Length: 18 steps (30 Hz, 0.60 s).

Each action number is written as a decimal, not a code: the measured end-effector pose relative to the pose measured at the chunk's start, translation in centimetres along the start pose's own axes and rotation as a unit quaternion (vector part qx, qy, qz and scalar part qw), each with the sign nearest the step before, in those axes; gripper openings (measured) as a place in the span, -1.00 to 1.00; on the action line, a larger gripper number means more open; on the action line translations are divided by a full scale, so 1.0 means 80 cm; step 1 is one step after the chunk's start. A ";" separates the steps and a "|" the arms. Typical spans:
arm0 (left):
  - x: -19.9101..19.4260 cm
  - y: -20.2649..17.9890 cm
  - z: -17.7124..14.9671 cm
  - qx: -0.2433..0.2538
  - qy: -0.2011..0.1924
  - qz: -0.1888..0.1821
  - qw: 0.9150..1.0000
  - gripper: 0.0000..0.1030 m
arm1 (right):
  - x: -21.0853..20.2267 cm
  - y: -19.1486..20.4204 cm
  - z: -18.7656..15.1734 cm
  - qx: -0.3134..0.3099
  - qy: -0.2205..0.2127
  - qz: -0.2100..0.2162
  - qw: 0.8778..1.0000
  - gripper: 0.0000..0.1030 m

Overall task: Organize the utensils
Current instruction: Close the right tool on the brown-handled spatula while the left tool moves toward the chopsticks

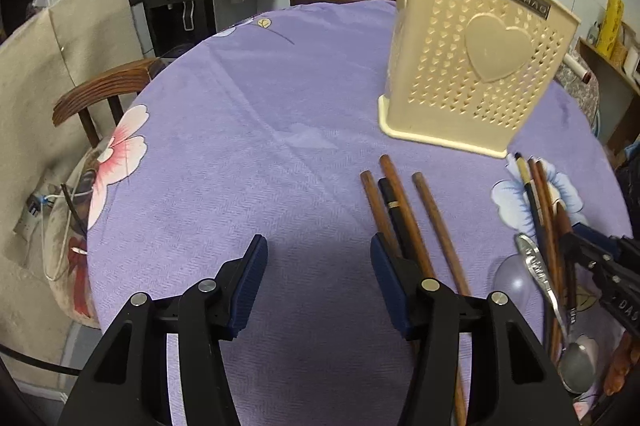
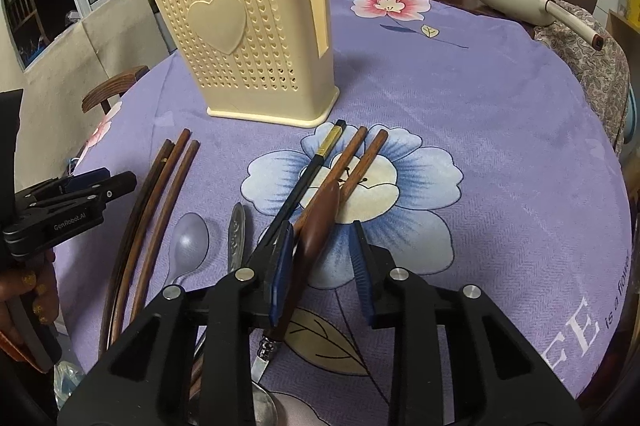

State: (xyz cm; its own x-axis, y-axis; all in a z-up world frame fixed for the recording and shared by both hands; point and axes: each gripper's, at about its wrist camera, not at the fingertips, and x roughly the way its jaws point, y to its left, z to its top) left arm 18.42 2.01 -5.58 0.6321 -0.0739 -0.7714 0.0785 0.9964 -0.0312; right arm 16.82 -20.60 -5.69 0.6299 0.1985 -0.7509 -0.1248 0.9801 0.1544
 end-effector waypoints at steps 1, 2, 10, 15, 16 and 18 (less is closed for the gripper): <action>-0.001 -0.003 0.001 0.002 -0.002 -0.003 1.000 0.03 | 0.001 0.002 0.001 0.001 0.002 0.002 1.000 -0.43; -0.002 -0.007 0.002 0.006 -0.004 -0.005 1.000 0.03 | 0.002 0.003 0.002 -0.001 0.003 0.001 1.000 -0.43; 0.009 -0.024 0.003 0.021 0.007 -0.008 1.000 0.05 | 0.009 0.000 -0.001 0.008 0.011 0.002 1.000 -0.46; 0.011 -0.007 0.003 0.022 0.017 0.038 0.999 0.01 | 0.008 -0.010 0.000 0.018 0.013 0.003 1.000 -0.47; 0.011 0.000 0.004 0.013 0.017 0.031 0.999 0.01 | 0.007 -0.007 0.001 0.015 0.013 0.006 1.000 -0.47; 0.006 0.004 0.005 0.000 0.012 0.019 1.000 0.01 | 0.009 -0.003 0.002 0.011 0.013 0.003 1.000 -0.47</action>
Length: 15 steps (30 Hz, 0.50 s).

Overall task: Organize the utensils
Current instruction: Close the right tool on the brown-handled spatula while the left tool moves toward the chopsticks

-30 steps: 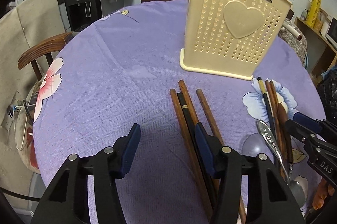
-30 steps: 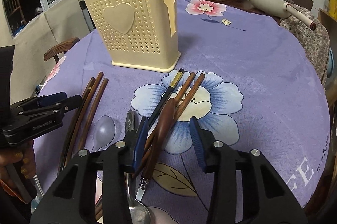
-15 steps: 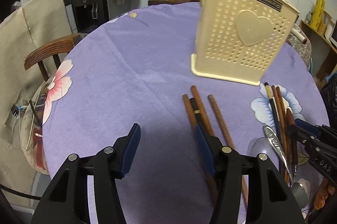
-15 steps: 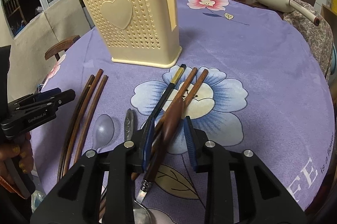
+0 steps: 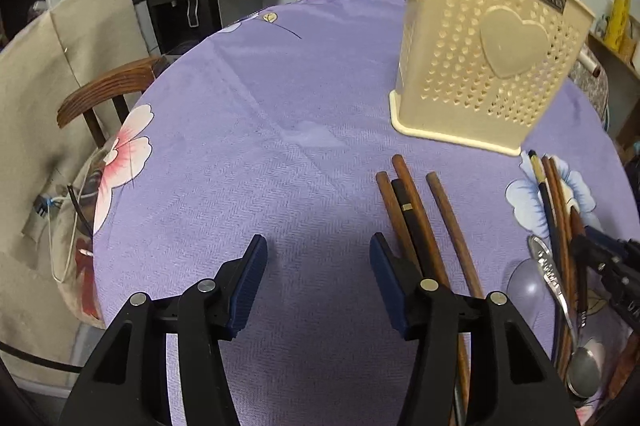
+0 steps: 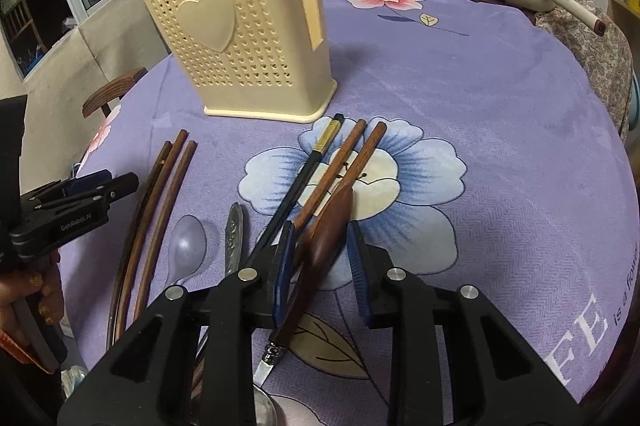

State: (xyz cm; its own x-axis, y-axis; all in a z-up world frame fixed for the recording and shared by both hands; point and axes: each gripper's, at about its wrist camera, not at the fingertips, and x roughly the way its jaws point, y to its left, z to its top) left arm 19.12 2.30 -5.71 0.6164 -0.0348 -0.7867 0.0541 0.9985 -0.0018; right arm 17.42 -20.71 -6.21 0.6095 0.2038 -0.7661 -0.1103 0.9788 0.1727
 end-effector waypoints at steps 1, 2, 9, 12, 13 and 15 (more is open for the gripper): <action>-0.004 -0.001 0.001 -0.003 -0.007 -0.009 1.000 0.03 | 0.002 0.001 0.000 0.002 0.002 0.001 1.000 -0.47; -0.008 -0.005 0.001 -0.001 -0.013 -0.016 1.000 0.05 | 0.003 0.001 0.000 0.004 0.001 0.002 1.000 -0.47; -0.005 -0.036 0.003 0.022 -0.009 -0.038 0.999 0.08 | 0.005 -0.002 0.003 0.018 0.005 0.021 1.000 -0.61; -0.012 -0.043 0.004 0.025 -0.021 -0.046 0.998 0.08 | 0.005 -0.005 0.003 0.022 0.006 0.027 0.999 -0.61; -0.014 -0.047 0.005 0.029 -0.023 -0.051 0.998 0.08 | 0.005 -0.005 0.003 0.024 0.005 0.029 0.999 -0.61; -0.015 -0.058 0.007 0.040 -0.022 -0.063 0.997 0.08 | 0.005 -0.005 0.004 0.027 0.005 0.034 0.999 -0.62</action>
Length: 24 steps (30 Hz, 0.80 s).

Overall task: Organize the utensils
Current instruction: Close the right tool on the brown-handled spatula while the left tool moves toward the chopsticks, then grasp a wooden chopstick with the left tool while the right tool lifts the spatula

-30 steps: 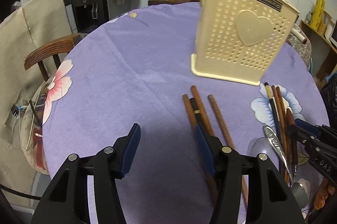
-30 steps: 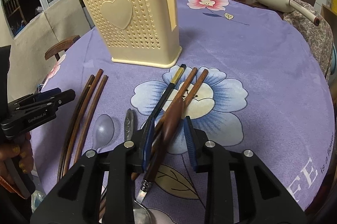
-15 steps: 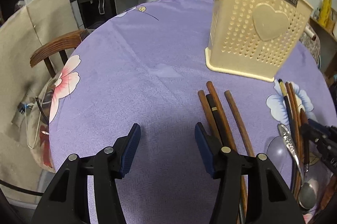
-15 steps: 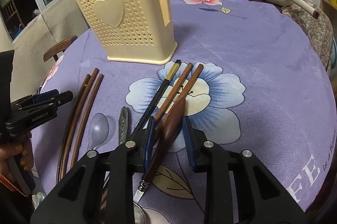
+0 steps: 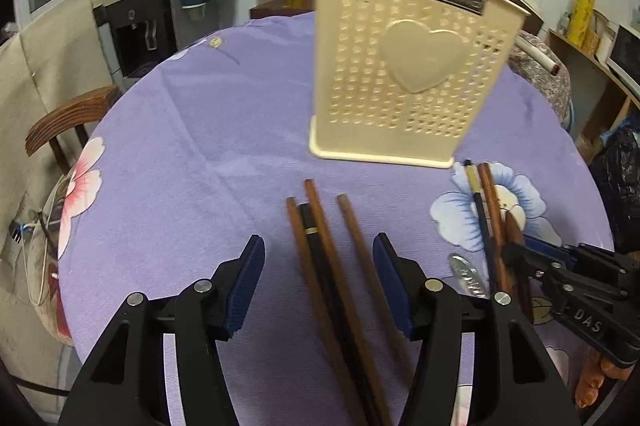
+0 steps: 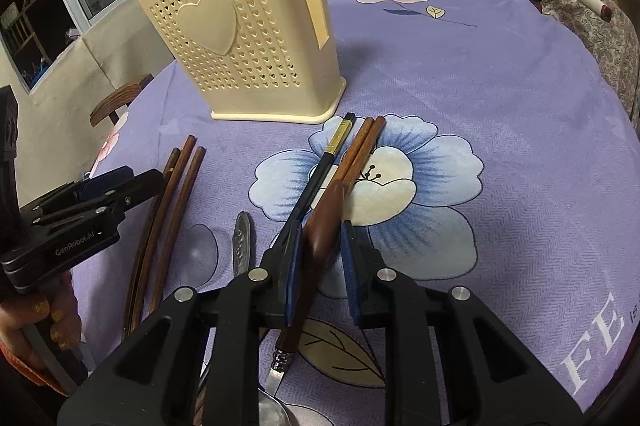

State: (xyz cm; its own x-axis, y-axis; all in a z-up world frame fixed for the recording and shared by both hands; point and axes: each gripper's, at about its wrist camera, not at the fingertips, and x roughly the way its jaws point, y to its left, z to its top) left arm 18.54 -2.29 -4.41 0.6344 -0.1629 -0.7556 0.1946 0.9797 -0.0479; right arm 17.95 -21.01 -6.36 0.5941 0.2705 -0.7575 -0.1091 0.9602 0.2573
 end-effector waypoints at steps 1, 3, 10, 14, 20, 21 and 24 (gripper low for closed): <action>0.001 -0.006 0.003 0.005 0.002 -0.009 1.000 0.07 | 0.000 0.001 0.001 0.000 -0.001 0.002 1.000 -0.62; 0.008 -0.013 0.009 0.013 0.008 -0.018 1.000 -0.02 | -0.002 0.002 0.001 -0.003 -0.003 0.003 1.000 -0.63; 0.037 -0.029 0.022 0.031 0.035 -0.019 0.999 -0.23 | -0.010 -0.003 0.001 0.000 -0.010 0.004 1.000 -0.63; 0.044 -0.031 0.023 0.022 0.052 -0.020 0.998 -0.24 | -0.014 -0.001 0.002 -0.006 -0.013 0.006 1.000 -0.63; 0.041 -0.024 0.017 0.010 0.044 -0.024 0.999 -0.24 | -0.015 -0.002 0.002 -0.010 -0.014 0.006 1.000 -0.63; 0.045 -0.025 0.017 0.017 0.050 -0.023 0.998 -0.24 | -0.014 -0.002 0.001 -0.009 -0.014 0.006 1.000 -0.63; 0.046 -0.032 0.018 0.030 0.048 -0.009 0.998 -0.25 | -0.014 -0.001 0.000 -0.010 -0.015 0.009 1.000 -0.63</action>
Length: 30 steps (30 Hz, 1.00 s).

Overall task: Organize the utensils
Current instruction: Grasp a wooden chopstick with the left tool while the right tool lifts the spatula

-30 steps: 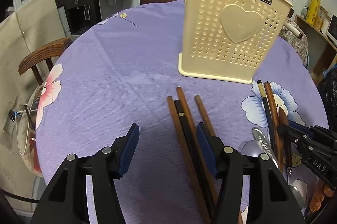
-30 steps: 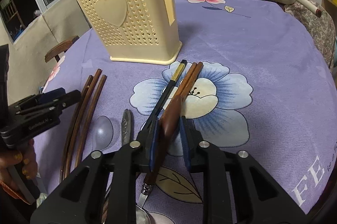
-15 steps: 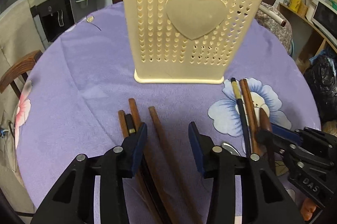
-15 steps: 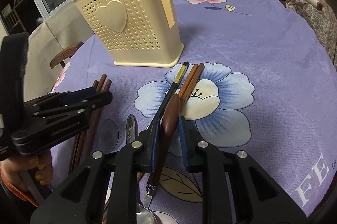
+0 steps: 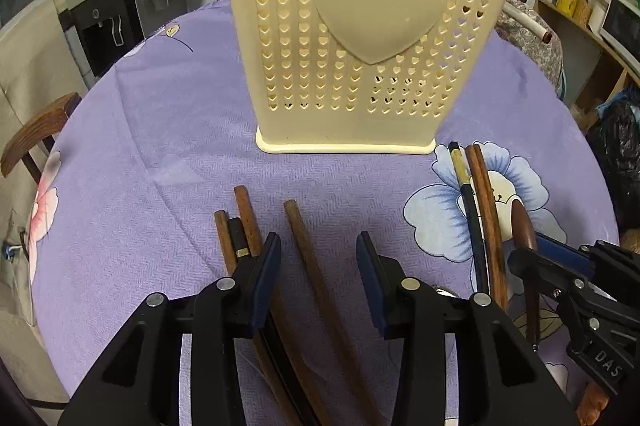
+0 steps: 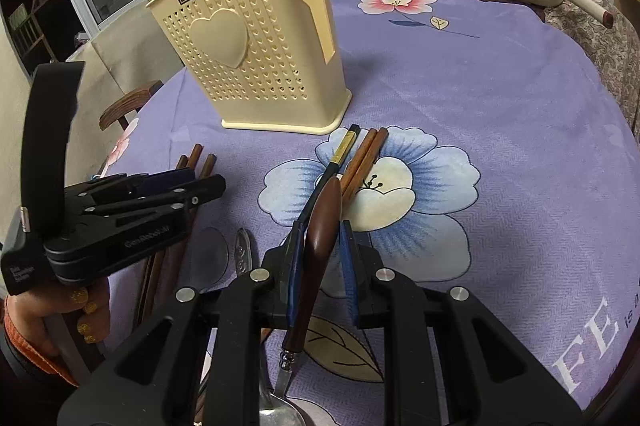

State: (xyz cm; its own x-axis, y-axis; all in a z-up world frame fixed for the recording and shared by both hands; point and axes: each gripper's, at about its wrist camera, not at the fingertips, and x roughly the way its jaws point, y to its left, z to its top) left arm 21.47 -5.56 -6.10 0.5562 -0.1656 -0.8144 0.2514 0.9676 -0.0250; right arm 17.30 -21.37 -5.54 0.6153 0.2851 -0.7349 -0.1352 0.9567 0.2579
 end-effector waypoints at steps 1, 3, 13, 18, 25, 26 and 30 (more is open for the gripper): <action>0.000 -0.001 0.001 -0.001 0.000 -0.001 1.000 -0.30 | 0.000 0.000 0.000 0.000 0.000 0.001 1.000 -0.63; 0.000 0.002 0.004 -0.007 -0.002 -0.003 1.000 -0.53 | -0.001 0.000 0.000 -0.001 -0.001 0.002 1.000 -0.64; 0.005 0.001 0.013 -0.012 -0.002 -0.001 1.000 -0.83 | -0.006 -0.001 0.004 -0.001 -0.009 0.014 1.000 -0.66; -0.006 0.005 0.017 -0.026 -0.027 -0.012 0.999 -0.84 | -0.013 -0.006 0.007 0.005 -0.018 0.031 0.999 -0.67; -0.056 0.006 0.033 -0.037 -0.087 -0.029 0.995 -0.84 | -0.041 -0.008 0.019 0.007 -0.052 0.050 0.997 -0.69; -0.064 0.006 0.035 -0.037 -0.097 -0.029 0.994 -0.85 | -0.047 -0.007 0.022 0.003 -0.059 0.051 0.997 -0.69; -0.099 0.005 0.045 -0.034 -0.134 -0.036 0.990 -0.85 | -0.068 -0.005 0.032 -0.008 -0.080 0.052 0.995 -0.69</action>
State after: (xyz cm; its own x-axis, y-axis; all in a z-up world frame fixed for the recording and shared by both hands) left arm 20.02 -4.53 2.43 0.7313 -0.2702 -0.6262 0.2491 0.9606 -0.1234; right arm 16.02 -23.44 -0.02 0.7129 0.3711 -0.5951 -0.2168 0.9236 0.3163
